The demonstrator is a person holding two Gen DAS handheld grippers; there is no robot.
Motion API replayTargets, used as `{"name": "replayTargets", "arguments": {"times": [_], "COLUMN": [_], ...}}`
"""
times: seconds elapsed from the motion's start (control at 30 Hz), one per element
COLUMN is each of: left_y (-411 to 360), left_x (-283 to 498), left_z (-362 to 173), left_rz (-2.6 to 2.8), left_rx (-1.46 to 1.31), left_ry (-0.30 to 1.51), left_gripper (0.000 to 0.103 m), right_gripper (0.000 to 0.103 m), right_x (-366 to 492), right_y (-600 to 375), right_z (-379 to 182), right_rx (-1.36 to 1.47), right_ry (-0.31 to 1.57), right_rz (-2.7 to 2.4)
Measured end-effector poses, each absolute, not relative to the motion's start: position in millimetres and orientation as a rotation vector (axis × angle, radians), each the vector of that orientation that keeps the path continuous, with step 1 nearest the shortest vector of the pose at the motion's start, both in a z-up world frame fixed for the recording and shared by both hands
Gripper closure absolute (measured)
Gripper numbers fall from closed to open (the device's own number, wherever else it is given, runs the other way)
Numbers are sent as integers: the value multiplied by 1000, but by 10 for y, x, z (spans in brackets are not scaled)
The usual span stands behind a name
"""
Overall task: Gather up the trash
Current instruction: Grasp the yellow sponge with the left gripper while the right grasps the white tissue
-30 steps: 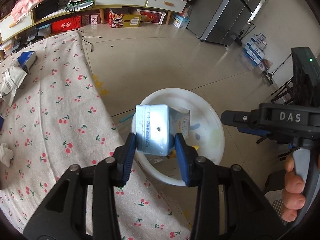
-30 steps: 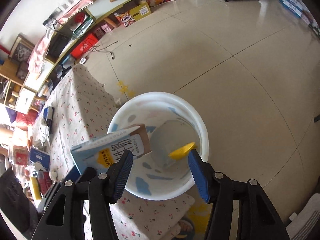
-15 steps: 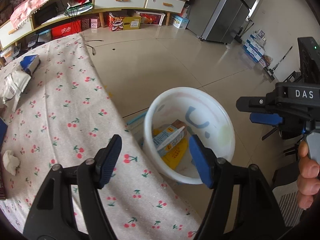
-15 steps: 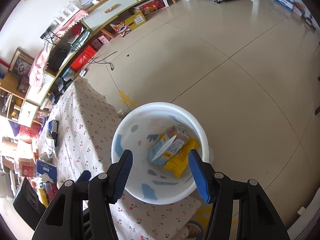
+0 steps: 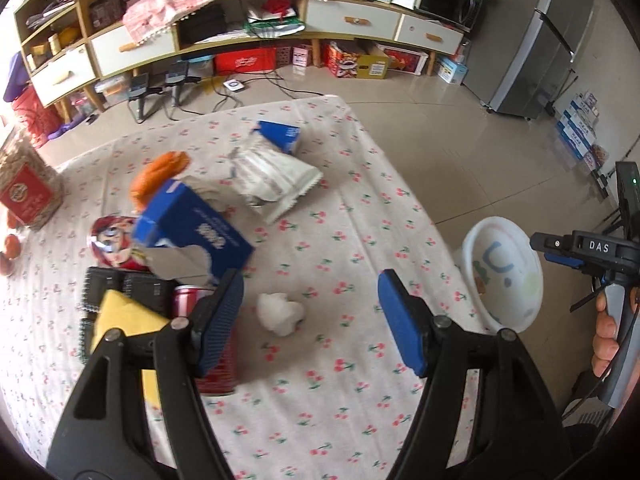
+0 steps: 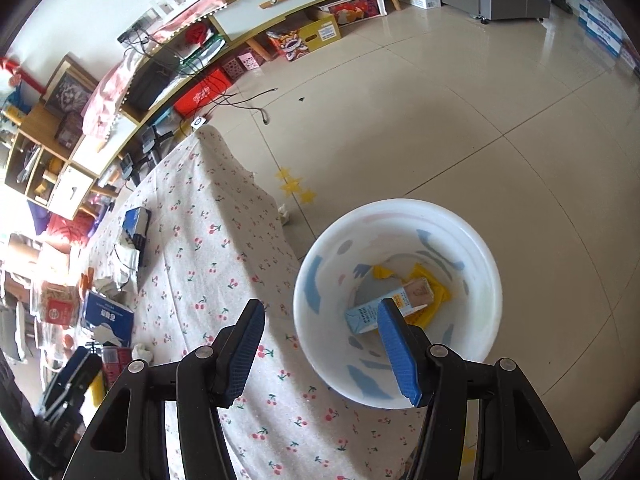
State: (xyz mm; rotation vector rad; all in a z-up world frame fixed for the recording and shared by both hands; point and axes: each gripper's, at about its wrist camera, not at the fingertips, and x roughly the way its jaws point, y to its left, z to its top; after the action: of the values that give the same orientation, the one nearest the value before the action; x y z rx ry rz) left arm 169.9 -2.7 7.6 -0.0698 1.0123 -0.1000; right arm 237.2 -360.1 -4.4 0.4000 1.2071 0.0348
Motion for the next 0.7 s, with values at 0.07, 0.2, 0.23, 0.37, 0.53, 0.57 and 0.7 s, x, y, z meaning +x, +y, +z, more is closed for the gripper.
{"name": "replayTargets", "arguments": {"times": [0.07, 0.2, 0.23, 0.37, 0.53, 0.57, 0.7], "left_y": [276, 763, 867, 1074, 947, 888, 670], "left_x": [1670, 1532, 1486, 1376, 1287, 1273, 1288], "left_z": [96, 69, 47, -146, -237, -221, -276], "left_rz": [-44, 32, 51, 48, -51, -56, -62], "left_rx": [-84, -126, -144, -212, -206, -175, -37], "left_ry": [1041, 1088, 1083, 1100, 1132, 1124, 1118], "left_gripper": [33, 22, 21, 20, 20, 20, 20], "right_gripper": [43, 42, 42, 42, 42, 42, 42], "right_x": [2385, 2399, 2397, 2397, 2336, 2308, 2203], "right_y": [-3440, -3141, -3073, -2785, -2338, -2231, -1792], "right_z": [-32, -20, -23, -43, -89, -80, -92], "right_rx": [359, 302, 293, 262, 230, 203, 99], "right_ry": [1209, 1213, 1217, 1231, 1269, 1266, 1275], "right_rz": [56, 110, 120, 177, 294, 319, 423]}}
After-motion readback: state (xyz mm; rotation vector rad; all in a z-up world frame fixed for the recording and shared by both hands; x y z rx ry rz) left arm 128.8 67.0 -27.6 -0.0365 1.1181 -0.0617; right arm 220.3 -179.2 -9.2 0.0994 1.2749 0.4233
